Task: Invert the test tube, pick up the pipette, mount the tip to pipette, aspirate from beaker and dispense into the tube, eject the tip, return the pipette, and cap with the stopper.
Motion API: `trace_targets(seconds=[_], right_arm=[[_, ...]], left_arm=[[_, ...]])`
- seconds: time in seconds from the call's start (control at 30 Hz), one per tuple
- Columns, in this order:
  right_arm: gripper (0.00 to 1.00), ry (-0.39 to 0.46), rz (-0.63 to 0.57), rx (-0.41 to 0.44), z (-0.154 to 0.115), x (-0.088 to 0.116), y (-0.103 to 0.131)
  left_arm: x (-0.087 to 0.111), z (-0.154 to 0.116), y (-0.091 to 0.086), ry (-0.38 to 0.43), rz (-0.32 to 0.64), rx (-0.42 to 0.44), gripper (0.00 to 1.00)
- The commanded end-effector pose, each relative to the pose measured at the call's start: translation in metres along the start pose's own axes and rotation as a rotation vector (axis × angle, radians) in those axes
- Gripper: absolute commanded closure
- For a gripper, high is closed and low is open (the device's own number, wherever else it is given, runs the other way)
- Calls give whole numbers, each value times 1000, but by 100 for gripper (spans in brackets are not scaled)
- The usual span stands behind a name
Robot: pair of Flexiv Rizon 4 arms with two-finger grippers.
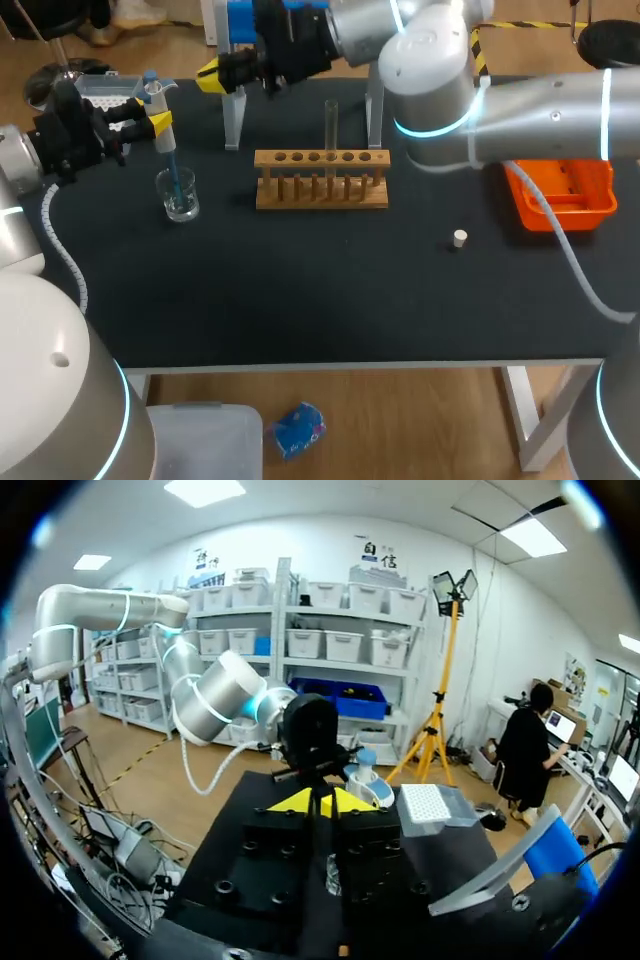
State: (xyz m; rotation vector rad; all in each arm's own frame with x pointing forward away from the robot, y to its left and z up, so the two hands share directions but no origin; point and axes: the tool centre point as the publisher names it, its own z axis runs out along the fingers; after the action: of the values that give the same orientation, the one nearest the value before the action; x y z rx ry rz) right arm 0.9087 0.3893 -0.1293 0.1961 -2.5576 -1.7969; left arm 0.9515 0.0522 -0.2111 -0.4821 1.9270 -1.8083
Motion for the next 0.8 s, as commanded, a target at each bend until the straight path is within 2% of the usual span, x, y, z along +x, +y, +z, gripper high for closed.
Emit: trace_targets(seconds=[0.03,0.73,0.8], right_arm=[[100,337,4,-5,6,-7,13],[100,337,4,-5,6,-7,13],[100,343,-2,-38,7,-12,13]], left_arm=[[0,0,1,-1,2,3,100],[0,0,1,-1,2,3,100],[0,0,1,-1,2,3,100]])
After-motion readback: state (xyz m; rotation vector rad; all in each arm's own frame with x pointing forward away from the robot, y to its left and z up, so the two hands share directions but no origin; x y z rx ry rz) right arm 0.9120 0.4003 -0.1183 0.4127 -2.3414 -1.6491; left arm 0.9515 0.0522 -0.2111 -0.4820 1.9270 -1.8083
